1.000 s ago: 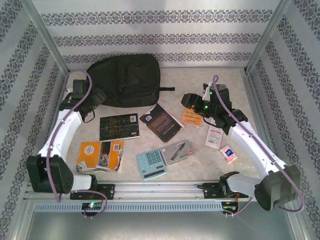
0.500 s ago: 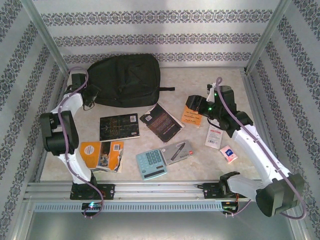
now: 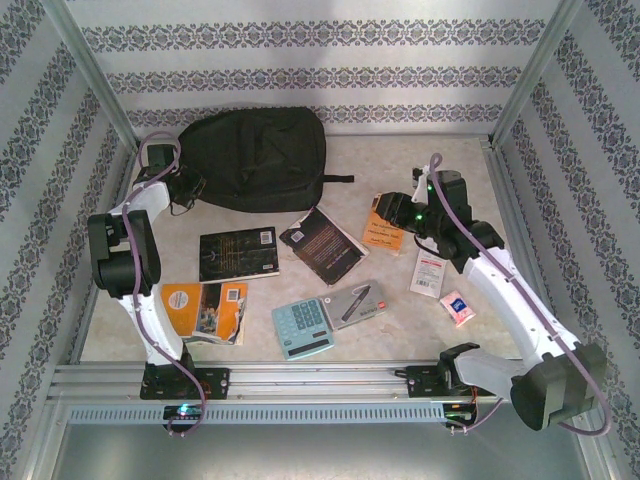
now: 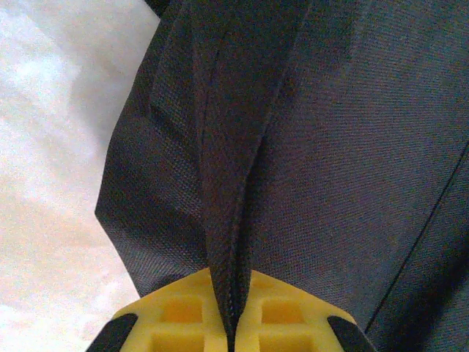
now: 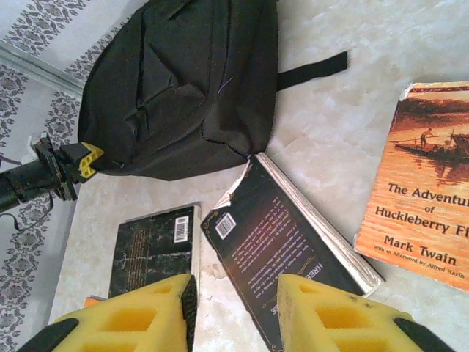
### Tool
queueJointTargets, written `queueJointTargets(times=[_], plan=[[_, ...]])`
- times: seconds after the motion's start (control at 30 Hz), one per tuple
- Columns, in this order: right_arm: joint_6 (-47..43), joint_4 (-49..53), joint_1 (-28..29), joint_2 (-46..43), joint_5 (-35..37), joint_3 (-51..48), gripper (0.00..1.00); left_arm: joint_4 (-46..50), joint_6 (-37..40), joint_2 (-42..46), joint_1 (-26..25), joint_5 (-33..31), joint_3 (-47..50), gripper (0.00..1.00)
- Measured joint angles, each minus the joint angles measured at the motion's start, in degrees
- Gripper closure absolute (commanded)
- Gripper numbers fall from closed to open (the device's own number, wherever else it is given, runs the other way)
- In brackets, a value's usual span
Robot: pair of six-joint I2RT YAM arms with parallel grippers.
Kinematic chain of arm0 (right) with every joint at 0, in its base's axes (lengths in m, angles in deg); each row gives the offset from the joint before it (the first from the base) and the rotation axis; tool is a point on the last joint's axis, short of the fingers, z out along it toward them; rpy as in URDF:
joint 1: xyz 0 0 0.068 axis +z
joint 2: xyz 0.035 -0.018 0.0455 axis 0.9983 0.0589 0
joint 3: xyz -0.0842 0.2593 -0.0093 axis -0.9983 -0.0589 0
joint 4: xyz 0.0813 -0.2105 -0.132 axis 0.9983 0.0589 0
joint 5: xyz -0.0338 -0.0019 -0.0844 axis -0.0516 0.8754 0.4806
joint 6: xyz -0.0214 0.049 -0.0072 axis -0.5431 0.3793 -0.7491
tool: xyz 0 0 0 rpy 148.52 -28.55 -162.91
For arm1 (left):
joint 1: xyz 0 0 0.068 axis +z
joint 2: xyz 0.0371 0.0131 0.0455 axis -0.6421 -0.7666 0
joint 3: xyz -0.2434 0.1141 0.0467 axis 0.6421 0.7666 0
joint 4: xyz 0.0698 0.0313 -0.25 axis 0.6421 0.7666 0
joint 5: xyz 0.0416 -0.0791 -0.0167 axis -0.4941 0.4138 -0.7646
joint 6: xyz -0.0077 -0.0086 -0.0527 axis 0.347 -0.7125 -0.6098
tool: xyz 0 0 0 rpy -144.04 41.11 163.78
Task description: Pack the student bag
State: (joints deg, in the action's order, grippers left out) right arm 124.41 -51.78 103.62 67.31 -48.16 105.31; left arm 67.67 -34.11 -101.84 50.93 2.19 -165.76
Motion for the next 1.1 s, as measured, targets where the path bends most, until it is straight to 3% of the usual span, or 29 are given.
queueJointTargets(times=[0.23,0.47,0.7,0.77,0.9,1.1], plan=[[0.0,1.0,0.5,0.2,1.3,2.7,0.65,-0.6,-6.1,2.2,-0.4,2.1,-0.2,1.0],[-2.3,4.6,4.7,0.0,4.1,5.2,0.7,-3.1,-19.3,7.6,-3.4,3.8,-2.0,1.0],[-3.5,7.3,5.6,-2.8,5.1,5.3,0.69,-9.1,-29.7,9.1,-7.1,4.7,-2.2,1.0],[-3.8,7.8,5.6,-3.4,5.2,5.3,0.64,-10.0,-31.9,9.1,-8.0,5.1,-2.2,1.0],[-4.5,9.6,5.8,-4.1,5.2,5.5,0.6,-12.0,-34.8,10.1,-9.7,5.3,-1.1,1.0],[-5.2,13.2,9.1,-3.8,5.6,8.6,0.57,-11.6,-34.2,19.1,-14.1,4.5,7.9,1.0]])
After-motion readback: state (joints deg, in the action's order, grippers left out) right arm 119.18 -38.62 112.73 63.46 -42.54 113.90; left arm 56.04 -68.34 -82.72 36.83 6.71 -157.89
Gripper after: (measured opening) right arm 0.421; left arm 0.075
